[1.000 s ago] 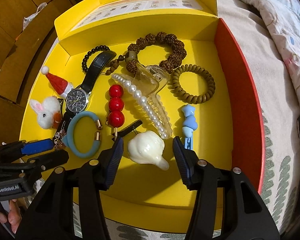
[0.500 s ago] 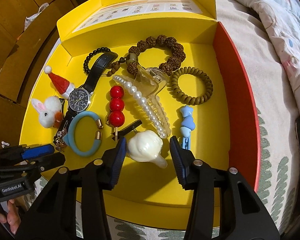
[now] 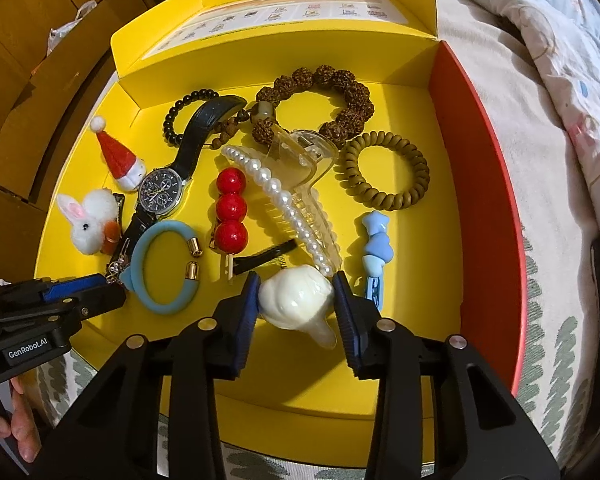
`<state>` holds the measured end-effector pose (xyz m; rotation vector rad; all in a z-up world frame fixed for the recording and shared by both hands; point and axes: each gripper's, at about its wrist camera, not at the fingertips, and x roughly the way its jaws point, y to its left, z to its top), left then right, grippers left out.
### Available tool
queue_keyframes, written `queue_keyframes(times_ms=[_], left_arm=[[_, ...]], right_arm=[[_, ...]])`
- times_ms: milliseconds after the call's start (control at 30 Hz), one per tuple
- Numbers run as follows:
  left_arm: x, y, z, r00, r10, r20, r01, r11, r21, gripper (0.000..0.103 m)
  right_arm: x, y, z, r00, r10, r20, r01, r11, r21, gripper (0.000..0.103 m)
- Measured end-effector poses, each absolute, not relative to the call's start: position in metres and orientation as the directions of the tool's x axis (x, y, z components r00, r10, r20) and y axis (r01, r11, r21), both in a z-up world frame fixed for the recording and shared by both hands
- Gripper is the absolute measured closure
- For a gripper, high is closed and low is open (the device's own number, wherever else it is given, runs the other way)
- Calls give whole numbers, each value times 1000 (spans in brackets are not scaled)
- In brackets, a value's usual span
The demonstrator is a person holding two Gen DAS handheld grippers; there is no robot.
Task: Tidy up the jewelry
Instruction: 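Grasp the white bulb ornament with the right tool while the left tool grasps a silver charm, then lift the white ornament and silver charm out of the box over the bedspread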
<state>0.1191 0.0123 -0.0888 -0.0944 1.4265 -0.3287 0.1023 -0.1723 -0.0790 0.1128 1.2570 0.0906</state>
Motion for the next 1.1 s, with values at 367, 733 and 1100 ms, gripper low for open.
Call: queue_keyframes(times_ms=[367,733,1100], left_arm=[[114,-3,-90,87,-288,-954,172,947,-270,90],[117,18,-75,116,-341,-933,147,935,-323,93],[116,42,-56,155,-396,-905,136,916,-377,94]], right_arm=[[99,-173,-79,301,145,-943,-13,989,148,66],[95,-185,-63,336,205,-919,-1,976,217,66],[89,-192,-47,372,255,-892,3,961,276,66]])
